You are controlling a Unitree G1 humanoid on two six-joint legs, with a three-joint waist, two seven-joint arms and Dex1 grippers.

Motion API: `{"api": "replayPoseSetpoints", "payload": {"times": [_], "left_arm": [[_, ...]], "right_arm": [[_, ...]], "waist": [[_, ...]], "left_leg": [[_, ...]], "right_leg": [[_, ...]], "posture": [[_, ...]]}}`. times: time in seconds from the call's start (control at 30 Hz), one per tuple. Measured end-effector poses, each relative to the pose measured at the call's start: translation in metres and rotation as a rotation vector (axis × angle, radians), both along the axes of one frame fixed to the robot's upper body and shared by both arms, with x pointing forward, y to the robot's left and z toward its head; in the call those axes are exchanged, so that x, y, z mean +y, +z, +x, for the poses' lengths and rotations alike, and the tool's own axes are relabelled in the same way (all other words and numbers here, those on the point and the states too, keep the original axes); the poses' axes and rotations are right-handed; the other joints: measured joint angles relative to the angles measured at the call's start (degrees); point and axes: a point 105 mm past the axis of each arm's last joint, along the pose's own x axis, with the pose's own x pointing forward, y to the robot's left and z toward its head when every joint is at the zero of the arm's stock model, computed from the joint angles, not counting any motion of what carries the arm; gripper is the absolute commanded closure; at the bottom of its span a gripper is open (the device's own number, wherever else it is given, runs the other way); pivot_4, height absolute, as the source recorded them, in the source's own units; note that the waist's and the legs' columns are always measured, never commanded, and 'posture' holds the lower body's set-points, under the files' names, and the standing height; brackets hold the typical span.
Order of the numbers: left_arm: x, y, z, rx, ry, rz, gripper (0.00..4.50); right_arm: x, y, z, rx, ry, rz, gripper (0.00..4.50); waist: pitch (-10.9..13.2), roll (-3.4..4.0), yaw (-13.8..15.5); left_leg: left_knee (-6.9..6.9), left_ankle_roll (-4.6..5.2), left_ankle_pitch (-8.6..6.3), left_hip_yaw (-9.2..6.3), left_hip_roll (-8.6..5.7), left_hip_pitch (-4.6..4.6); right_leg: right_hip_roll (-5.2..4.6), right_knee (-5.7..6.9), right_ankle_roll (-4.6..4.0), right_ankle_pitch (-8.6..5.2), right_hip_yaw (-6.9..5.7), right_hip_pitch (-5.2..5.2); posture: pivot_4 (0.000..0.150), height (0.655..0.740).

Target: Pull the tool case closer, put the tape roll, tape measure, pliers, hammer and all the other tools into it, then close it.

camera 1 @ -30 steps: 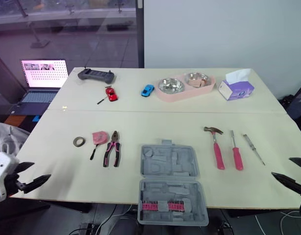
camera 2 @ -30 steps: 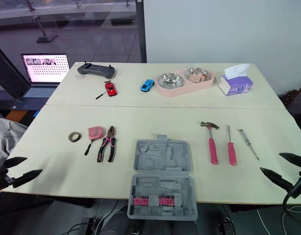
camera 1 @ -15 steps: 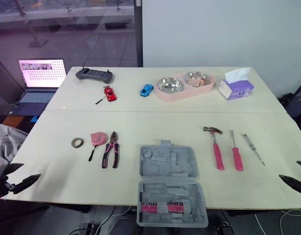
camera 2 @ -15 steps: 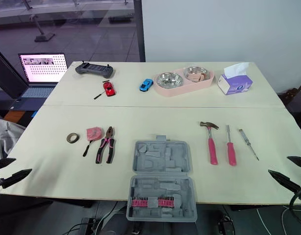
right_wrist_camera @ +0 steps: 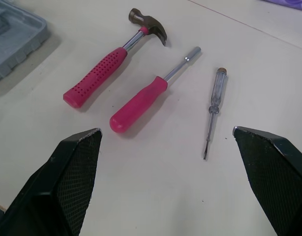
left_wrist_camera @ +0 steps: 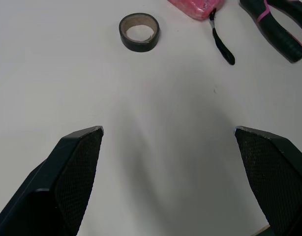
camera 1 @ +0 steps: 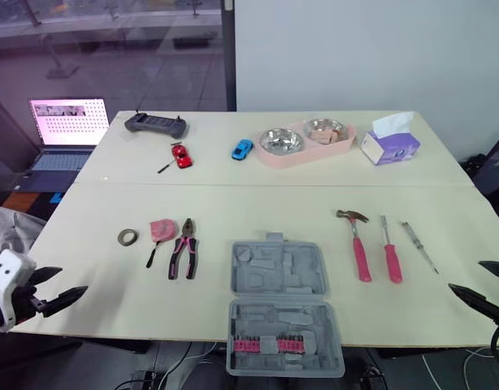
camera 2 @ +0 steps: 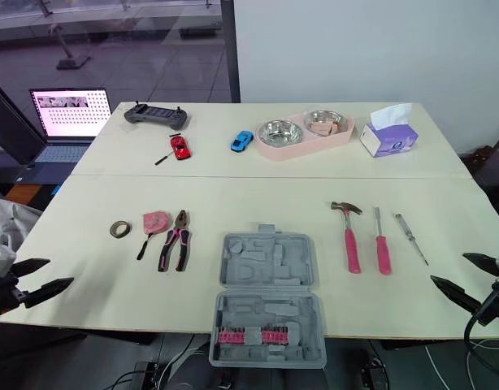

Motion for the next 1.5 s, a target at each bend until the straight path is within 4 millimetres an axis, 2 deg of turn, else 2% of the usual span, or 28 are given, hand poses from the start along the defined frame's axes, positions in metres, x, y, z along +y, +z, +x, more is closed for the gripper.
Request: {"api": "replayPoseSetpoints", "payload": {"times": [0.1, 0.2, 0.4, 0.57, 0.67, 0.77, 0.87, 0.93, 1.07, 1.23, 1.5], "left_arm": [[-0.006, -0.002, 0.005, 0.016, -0.010, -0.015, 0.02], [-0.014, 0.000, 0.013, 0.022, -0.027, -0.041, 0.02], [-0.029, 0.002, 0.038, 0.007, -0.101, -0.026, 0.02], [-0.033, 0.017, 0.065, -0.107, -0.185, 0.045, 0.02], [-0.041, 0.014, 0.081, -0.055, -0.279, 0.068, 0.02], [-0.044, 0.017, 0.097, 0.039, -0.368, 0.165, 0.02], [-0.038, 0.018, 0.102, 0.109, -0.412, 0.249, 0.02], [-0.037, 0.017, 0.105, 0.149, -0.412, 0.237, 0.02], [-0.039, 0.014, 0.112, 0.168, -0.397, 0.225, 0.02], [-0.046, -0.007, 0.111, 0.224, -0.404, 0.217, 0.02], [-0.052, -0.029, 0.117, 0.236, -0.351, 0.260, 0.02]], "right_arm": [[0.017, 0.006, 0.003, -0.001, 0.042, 0.021, 0.00], [0.045, 0.018, 0.012, -0.031, 0.127, 0.043, 0.00], [0.128, 0.034, 0.026, -0.045, 0.405, 0.089, 0.00], [0.175, 0.035, 0.037, -0.058, 0.576, 0.091, 0.00], [0.202, 0.035, 0.050, -0.076, 0.647, 0.080, 0.00], [0.228, 0.037, 0.066, -0.123, 0.702, 0.085, 0.00], [0.239, 0.027, 0.074, -0.101, 0.720, 0.069, 0.00], [0.244, 0.020, 0.077, -0.087, 0.727, 0.062, 0.00], [0.253, 0.021, 0.081, -0.118, 0.740, 0.051, 0.00], [0.253, 0.018, 0.084, -0.124, 0.716, 0.045, 0.00], [0.254, 0.017, 0.087, -0.134, 0.686, 0.052, 0.00]], "waist": [[0.0, 0.04, 0.0], [0.0, 0.04, 0.0], [0.0, -0.01, 0.0], [0.0, -0.14, 0.1], [0.0, -0.24, 0.1], [-0.1, -0.53, 0.0], [-0.1, -0.54, -0.1], [-0.1, -0.55, -0.2], [-0.1, -0.55, -0.6], [-0.1, -0.57, -1.5], [-0.1, -0.57, -2.0]], "left_leg": [[0.03, 0.00, 0.00, 0.02, 0.00, 0.01], [0.05, -0.01, 0.01, 0.01, 0.00, 0.02], [0.04, 0.08, 0.07, 0.06, 0.00, 0.01], [0.08, 0.09, 0.08, 0.07, -0.05, 0.00], [0.12, 0.06, 0.15, 0.06, -0.06, -0.02], [0.13, 0.01, 0.23, 0.05, -0.04, -0.07], [0.11, 0.07, 0.20, 0.05, -0.06, -0.07], [0.12, 0.03, 0.23, 0.06, -0.06, -0.19], [0.17, -0.06, 0.30, 0.06, -0.07, -0.22], [0.45, 0.00, 0.27, -0.03, -0.02, -0.19], [0.66, 0.00, 0.26, -0.03, 0.20, -0.21]], "right_leg": [[0.01, 0.07, -0.01, 0.00, 0.06, 0.02], [0.03, 0.12, -0.01, 0.00, 0.11, 0.02], [0.04, 0.16, 0.00, 0.02, 0.15, -0.03], [0.02, 0.08, 0.00, 0.05, 0.14, -0.06], [0.07, 0.15, 0.00, 0.11, 0.04, -0.10], [0.25, 0.24, -0.03, 0.16, 0.00, -0.03], [0.28, 0.28, 0.03, 0.23, 0.05, -0.09], [0.31, 0.38, 0.03, 0.22, 0.06, -0.17], [0.32, 0.55, 0.03, 0.22, 0.06, -0.22], [0.41, 0.80, 0.00, 0.24, 0.06, -0.16], [0.69, 0.83, -0.11, 0.30, 0.12, -0.15]], "posture": [[0.150, 0.7370], [0.150, 0.7370], [0.150, 0.7370], [0.150, 0.7370], [0.150, 0.7370], [0.150, 0.7370], [0.150, 0.7370], [0.150, 0.7370], [0.150, 0.7370], [0.150, 0.7370], [0.150, 0.7370]]}}
